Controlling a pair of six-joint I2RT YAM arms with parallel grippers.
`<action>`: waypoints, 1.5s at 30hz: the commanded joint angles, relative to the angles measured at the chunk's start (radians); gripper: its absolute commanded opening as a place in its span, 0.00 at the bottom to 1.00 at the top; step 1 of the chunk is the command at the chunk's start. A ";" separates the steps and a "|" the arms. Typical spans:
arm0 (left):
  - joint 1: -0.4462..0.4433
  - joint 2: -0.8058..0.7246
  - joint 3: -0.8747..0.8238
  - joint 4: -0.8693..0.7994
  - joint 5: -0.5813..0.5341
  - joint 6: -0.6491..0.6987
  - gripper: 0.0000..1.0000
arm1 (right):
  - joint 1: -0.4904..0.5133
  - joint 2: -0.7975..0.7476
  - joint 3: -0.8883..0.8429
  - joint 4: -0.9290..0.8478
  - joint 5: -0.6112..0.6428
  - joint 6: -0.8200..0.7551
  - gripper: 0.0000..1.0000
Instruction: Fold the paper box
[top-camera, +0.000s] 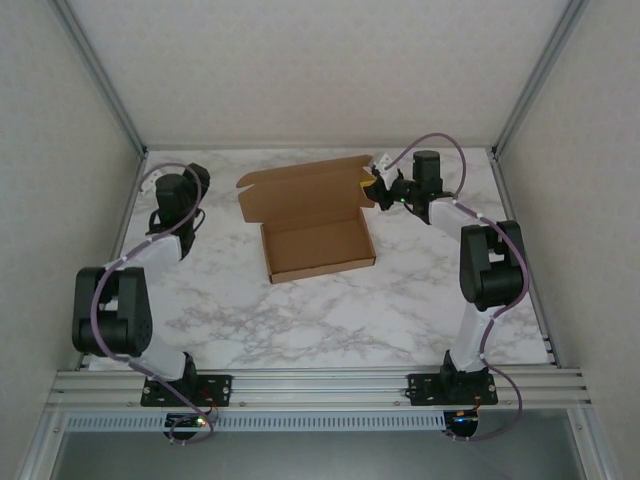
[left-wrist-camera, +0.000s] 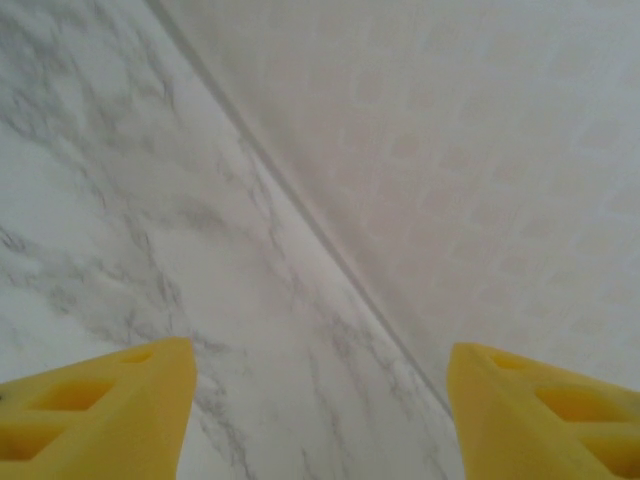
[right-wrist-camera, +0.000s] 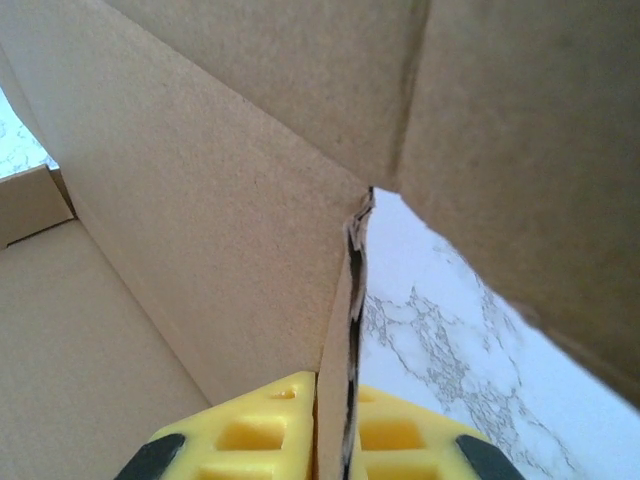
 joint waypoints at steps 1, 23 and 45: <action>-0.007 0.091 0.075 0.111 0.206 -0.062 0.66 | 0.016 -0.036 -0.009 -0.033 0.047 -0.007 0.08; -0.138 0.143 -0.034 0.265 0.328 -0.168 0.57 | 0.181 -0.092 -0.049 0.001 0.596 0.316 0.13; -0.289 0.037 -0.207 0.301 0.232 -0.157 0.56 | 0.437 -0.020 0.028 0.009 1.149 0.824 0.19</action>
